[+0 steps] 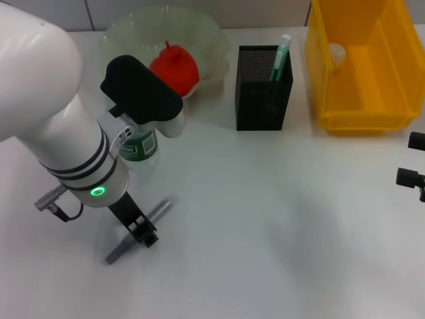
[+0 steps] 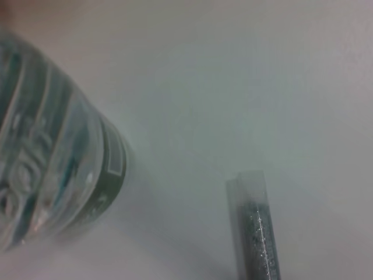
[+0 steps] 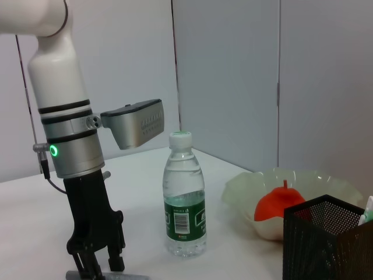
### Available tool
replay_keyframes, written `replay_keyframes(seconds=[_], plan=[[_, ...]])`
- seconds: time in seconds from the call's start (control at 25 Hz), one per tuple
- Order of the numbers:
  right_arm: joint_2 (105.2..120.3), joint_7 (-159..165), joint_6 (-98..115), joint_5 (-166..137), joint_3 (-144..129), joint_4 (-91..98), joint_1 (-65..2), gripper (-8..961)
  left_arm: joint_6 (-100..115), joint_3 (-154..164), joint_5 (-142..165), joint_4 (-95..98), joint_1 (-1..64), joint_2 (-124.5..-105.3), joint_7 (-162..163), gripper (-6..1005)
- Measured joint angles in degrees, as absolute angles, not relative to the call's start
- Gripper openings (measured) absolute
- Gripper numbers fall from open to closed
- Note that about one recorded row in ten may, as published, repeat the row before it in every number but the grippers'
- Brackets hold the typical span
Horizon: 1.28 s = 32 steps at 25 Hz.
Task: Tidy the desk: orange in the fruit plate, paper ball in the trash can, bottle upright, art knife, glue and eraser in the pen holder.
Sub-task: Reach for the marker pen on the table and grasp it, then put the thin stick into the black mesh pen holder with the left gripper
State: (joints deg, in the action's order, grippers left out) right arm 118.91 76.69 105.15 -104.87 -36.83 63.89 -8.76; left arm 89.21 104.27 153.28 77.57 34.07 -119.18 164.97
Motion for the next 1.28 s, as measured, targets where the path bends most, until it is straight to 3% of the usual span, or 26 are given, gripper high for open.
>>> replay_keyframes(seconds=[0.28, 0.92, 1.28], plan=[[118.91, 76.82, 104.77, -105.54, -36.83, 63.80, -8.96, 629, 89.19, 104.56, 153.28, 76.32, 35.27, -119.17, 164.97, 468], [118.91, 77.14, 104.38, -106.09, -35.83, 62.93, -9.85, 629, 91.86, 102.02, 153.94, 82.81, 34.10, -118.99, 164.64, 152], [119.05, 79.40, 105.21, -105.72, -34.00, 63.87, -9.63, 628, 95.30, 84.67, 146.09, 102.72, 28.82, -118.67, 155.59, 152]])
